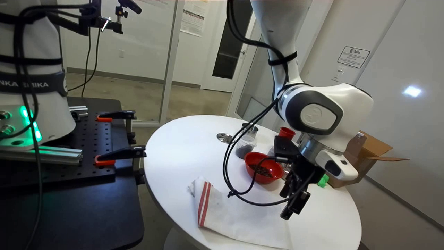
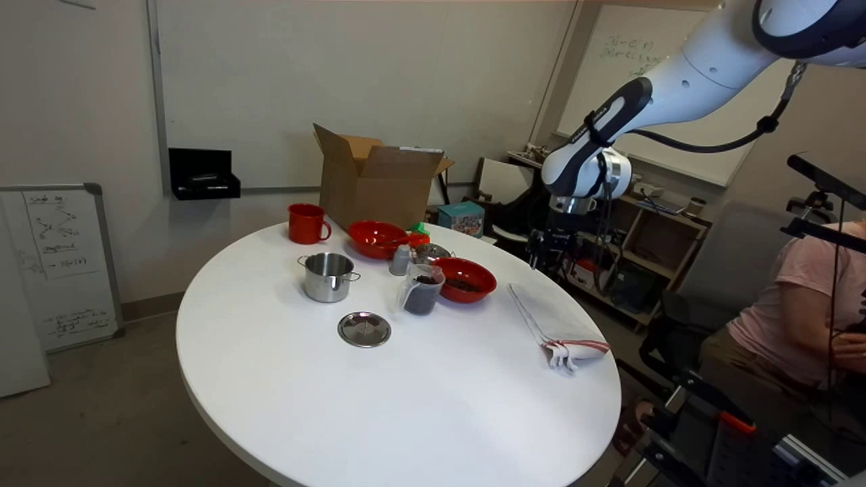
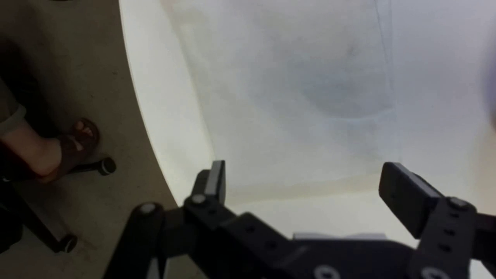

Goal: Fold the white towel once

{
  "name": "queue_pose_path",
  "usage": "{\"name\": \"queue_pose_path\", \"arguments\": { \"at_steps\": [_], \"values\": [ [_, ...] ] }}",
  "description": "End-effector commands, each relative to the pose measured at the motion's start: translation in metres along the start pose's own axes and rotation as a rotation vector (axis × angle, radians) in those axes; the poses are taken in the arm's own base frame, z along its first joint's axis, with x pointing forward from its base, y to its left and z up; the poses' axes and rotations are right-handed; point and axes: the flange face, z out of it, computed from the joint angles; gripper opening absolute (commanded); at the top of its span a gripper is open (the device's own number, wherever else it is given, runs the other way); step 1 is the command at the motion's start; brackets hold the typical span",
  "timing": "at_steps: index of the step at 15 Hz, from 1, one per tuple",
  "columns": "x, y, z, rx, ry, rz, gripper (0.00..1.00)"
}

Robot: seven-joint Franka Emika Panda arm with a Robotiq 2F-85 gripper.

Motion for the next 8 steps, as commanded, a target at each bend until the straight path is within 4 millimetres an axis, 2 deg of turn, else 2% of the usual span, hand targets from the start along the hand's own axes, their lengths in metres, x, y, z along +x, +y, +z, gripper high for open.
{"name": "queue_pose_path", "arguments": {
  "at_steps": [1,8],
  "values": [
    [0.019,-0.003,0.024,0.004,-0.032,0.011,1.00],
    [0.036,-0.007,0.044,0.012,-0.058,0.007,1.00]
  ]
}}
